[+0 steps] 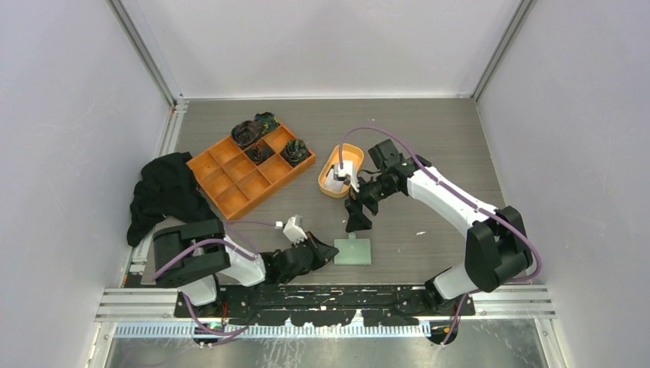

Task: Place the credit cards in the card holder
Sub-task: Close the card holder at the center of the board.

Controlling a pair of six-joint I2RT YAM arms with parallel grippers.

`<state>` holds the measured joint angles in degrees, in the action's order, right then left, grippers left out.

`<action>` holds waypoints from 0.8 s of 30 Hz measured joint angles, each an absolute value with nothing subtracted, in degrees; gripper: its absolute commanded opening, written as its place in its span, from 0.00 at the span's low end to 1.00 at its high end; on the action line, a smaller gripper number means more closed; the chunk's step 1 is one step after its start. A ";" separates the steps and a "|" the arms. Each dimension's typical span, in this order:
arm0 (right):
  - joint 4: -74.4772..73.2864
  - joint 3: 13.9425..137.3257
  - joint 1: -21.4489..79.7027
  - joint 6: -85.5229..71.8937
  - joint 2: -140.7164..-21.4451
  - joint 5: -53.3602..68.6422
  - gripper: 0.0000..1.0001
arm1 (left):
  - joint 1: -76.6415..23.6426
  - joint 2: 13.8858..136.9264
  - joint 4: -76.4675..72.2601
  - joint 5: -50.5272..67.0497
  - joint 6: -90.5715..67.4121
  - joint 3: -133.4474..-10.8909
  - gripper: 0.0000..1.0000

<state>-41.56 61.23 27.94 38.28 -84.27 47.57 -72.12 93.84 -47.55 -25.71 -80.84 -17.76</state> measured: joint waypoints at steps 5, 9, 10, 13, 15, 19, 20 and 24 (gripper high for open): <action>-48.58 60.82 28.01 48.23 -84.05 45.28 0.73 | -74.08 93.54 -33.54 -30.72 -88.09 -25.02 0.00; -49.58 58.98 28.08 56.10 -84.16 43.53 0.69 | -75.02 92.18 -26.02 -33.10 -90.26 -27.35 0.00; -49.67 58.59 28.08 57.17 -84.29 43.07 0.68 | -75.13 91.94 -25.39 -33.45 -90.65 -27.38 0.00; -49.50 58.00 28.38 59.61 -84.93 42.00 0.65 | -75.35 91.77 -24.60 -34.04 -91.31 -27.46 0.00; -48.69 57.63 28.91 60.36 -85.32 41.15 0.62 | -75.37 91.79 -24.36 -34.09 -91.33 -27.59 0.00; -47.16 57.21 30.98 61.19 -87.50 39.03 0.55 | -75.37 92.05 -24.36 -34.26 -91.29 -27.83 0.00; -46.83 57.21 31.35 61.28 -88.20 38.65 0.54 | -75.40 92.14 -24.38 -34.33 -91.29 -27.90 0.00; -45.93 57.21 32.62 61.28 -90.63 36.67 0.47 | -75.48 92.25 -24.43 -34.52 -91.26 -27.97 0.00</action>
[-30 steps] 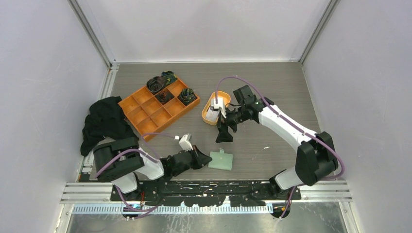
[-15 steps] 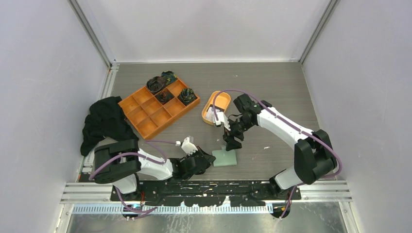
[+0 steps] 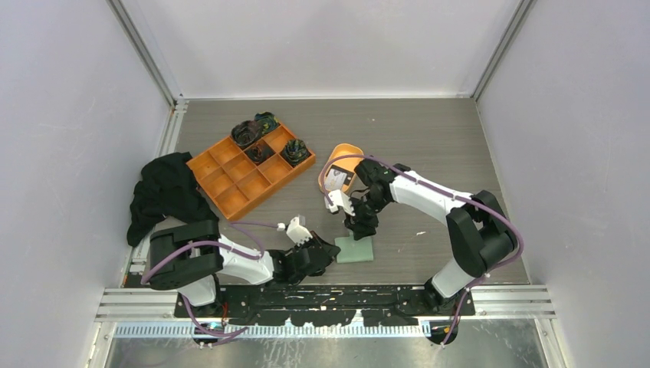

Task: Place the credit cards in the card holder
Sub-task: Close the card holder at the center of the board.

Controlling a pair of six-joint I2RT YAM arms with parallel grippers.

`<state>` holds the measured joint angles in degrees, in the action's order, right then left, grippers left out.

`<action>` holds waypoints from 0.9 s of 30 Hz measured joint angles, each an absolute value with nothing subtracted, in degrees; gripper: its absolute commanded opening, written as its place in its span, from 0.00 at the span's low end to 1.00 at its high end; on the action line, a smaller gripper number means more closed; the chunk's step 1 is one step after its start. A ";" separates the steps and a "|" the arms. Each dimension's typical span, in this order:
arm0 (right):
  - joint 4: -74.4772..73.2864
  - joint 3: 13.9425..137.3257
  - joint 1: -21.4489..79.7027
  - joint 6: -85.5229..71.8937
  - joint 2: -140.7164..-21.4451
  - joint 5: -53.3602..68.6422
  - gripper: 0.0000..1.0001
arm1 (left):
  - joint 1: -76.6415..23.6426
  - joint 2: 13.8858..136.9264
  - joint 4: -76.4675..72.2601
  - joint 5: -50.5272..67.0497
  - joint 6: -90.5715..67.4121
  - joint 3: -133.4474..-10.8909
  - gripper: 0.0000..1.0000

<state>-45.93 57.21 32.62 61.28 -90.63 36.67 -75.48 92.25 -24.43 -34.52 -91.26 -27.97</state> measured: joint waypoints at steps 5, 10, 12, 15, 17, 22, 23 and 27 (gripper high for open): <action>-45.04 57.21 33.06 60.95 -90.85 35.38 0.37 | -75.48 92.27 -24.43 -34.54 -91.11 -27.97 0.00; -45.01 57.58 33.36 60.47 -91.70 34.92 0.31 | -75.53 92.40 -24.60 -34.72 -91.11 -27.97 0.00; -45.04 57.63 33.43 60.45 -91.77 34.92 0.31 | -75.57 92.42 -24.62 -34.79 -91.11 -27.99 0.00; -45.04 57.65 33.50 60.18 -91.77 34.96 0.31 | -75.64 92.53 -24.64 -34.96 -91.09 -28.05 0.00; -44.99 57.65 33.54 59.88 -91.77 34.96 0.31 | -75.64 92.55 -24.64 -34.96 -91.09 -28.08 0.00; -45.01 57.65 33.54 59.37 -91.77 35.00 0.30 | -75.64 92.60 -24.67 -34.96 -91.09 -28.08 0.00; -44.99 57.65 33.54 59.24 -91.77 35.00 0.30 | -75.64 92.62 -24.73 -34.98 -91.09 -28.08 0.00; -44.71 57.65 33.54 58.46 -91.77 35.00 0.29 | -75.64 92.68 -24.82 -35.00 -91.09 -28.10 0.00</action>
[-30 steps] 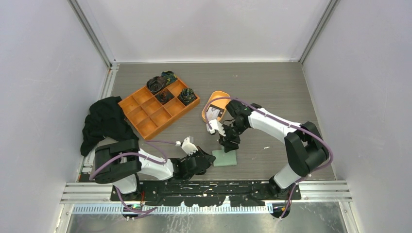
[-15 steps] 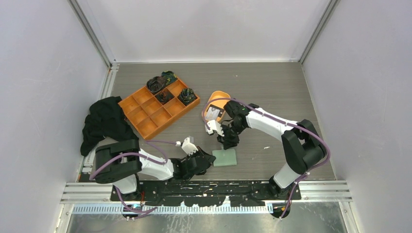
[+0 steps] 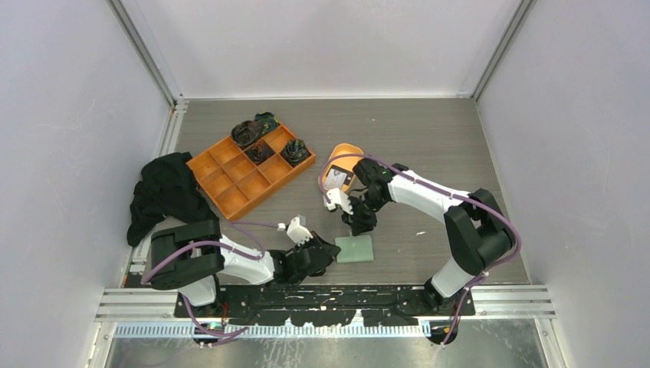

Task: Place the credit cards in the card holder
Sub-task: Close the card holder at the center of the board.

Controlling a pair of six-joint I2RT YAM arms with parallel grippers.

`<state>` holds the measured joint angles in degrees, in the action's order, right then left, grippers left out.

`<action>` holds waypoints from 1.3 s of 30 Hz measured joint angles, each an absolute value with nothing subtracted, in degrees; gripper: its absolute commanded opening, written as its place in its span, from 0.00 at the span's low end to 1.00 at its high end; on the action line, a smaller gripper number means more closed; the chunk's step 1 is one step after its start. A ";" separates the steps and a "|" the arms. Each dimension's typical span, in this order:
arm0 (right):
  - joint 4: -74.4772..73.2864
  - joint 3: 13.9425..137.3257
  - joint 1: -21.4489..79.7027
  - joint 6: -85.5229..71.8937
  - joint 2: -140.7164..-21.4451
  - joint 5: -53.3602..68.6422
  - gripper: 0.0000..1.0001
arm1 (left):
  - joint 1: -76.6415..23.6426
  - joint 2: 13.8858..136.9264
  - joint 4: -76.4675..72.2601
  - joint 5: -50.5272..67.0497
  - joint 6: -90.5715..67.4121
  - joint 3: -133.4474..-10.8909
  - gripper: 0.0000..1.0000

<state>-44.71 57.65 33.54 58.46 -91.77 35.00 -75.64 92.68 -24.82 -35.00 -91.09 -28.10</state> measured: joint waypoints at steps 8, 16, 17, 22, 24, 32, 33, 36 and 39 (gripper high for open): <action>-43.00 57.65 33.58 56.23 -91.77 34.98 0.28 | -75.64 92.79 -24.82 -35.09 -91.09 -28.18 0.00; -41.98 57.65 33.65 54.94 -91.77 34.85 0.23 | -75.64 93.08 -24.88 -35.18 -91.09 -28.40 0.00; -41.98 57.65 33.65 54.89 -91.74 34.74 0.23 | -75.64 93.10 -24.91 -35.20 -91.11 -28.40 0.00; -42.06 57.67 33.65 54.92 -91.64 34.30 0.24 | -75.64 93.10 -24.82 -35.27 -91.11 -28.49 0.00; -42.24 57.71 33.65 54.92 -91.24 34.09 0.24 | -75.64 93.10 -24.80 -35.27 -91.11 -28.49 0.00; -42.33 58.00 33.65 54.89 -90.41 33.93 0.23 | -75.64 93.14 -24.80 -35.31 -91.11 -28.51 0.00; -42.33 58.00 33.65 54.87 -90.39 33.93 0.23 | -75.64 93.14 -24.77 -35.31 -91.11 -28.56 0.00; -42.35 58.02 33.65 54.85 -90.39 33.93 0.23 | -75.64 93.14 -24.62 -35.33 -91.11 -28.62 0.00; -42.37 58.02 33.65 54.83 -90.39 33.93 0.20 | -75.64 93.14 -24.56 -35.33 -91.11 -28.67 0.00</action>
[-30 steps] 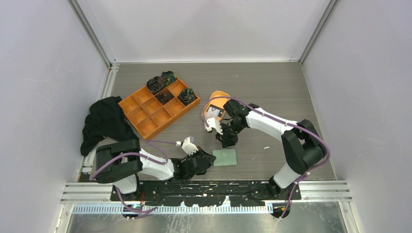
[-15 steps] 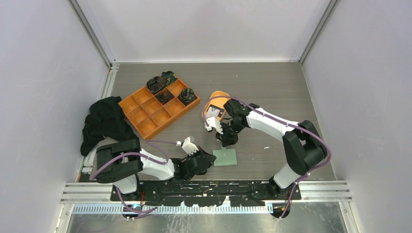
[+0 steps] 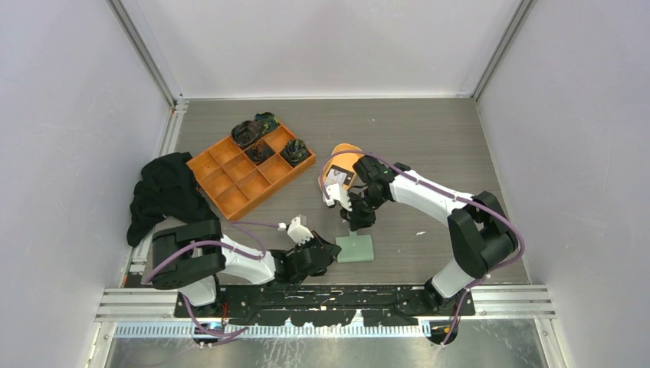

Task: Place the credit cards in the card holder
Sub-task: Close the card holder at the center of the board.

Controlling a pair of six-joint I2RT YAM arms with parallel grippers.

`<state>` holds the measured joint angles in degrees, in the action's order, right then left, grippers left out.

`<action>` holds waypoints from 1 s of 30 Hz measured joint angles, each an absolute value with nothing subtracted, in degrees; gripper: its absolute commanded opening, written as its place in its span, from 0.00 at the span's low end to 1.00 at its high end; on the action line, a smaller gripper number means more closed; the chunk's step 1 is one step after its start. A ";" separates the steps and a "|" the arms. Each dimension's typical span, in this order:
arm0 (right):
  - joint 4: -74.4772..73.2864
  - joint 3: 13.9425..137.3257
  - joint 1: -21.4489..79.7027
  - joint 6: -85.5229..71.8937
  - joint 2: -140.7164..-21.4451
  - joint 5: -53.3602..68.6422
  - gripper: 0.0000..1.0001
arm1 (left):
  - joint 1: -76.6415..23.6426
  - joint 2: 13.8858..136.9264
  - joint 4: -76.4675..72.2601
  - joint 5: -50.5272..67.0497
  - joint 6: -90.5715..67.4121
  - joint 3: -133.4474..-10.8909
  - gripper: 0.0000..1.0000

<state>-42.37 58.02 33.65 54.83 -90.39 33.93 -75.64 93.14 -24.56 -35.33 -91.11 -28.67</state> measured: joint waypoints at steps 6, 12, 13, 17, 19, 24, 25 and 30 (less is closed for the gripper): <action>-42.50 58.04 33.82 54.65 -90.39 33.91 0.16 | -75.64 93.17 -24.56 -35.33 -91.11 -28.67 0.00; -43.18 58.67 34.13 54.52 -90.41 33.89 0.03 | -75.64 93.21 -24.58 -35.35 -91.11 -28.71 0.00; -43.38 58.78 34.17 54.50 -90.43 33.89 0.01 | -75.64 93.21 -24.58 -35.35 -91.13 -28.71 0.00; -44.77 59.70 34.17 54.50 -90.98 33.89 0.01 | -75.64 93.21 -24.58 -35.35 -91.15 -28.71 0.00; -45.32 59.90 34.17 54.70 -91.13 33.91 0.01 | -75.64 93.21 -24.58 -35.33 -91.20 -28.71 0.00; -46.98 59.90 34.17 55.55 -91.13 34.28 0.06 | -75.64 93.14 -24.49 -35.31 -91.29 -28.69 0.00; -47.00 59.90 34.17 55.55 -91.13 34.30 0.10 | -75.64 93.12 -24.47 -35.31 -91.29 -28.69 0.00; -46.54 59.86 34.17 55.07 -91.13 33.91 0.16 | -75.64 93.12 -24.47 -35.31 -91.31 -28.69 0.00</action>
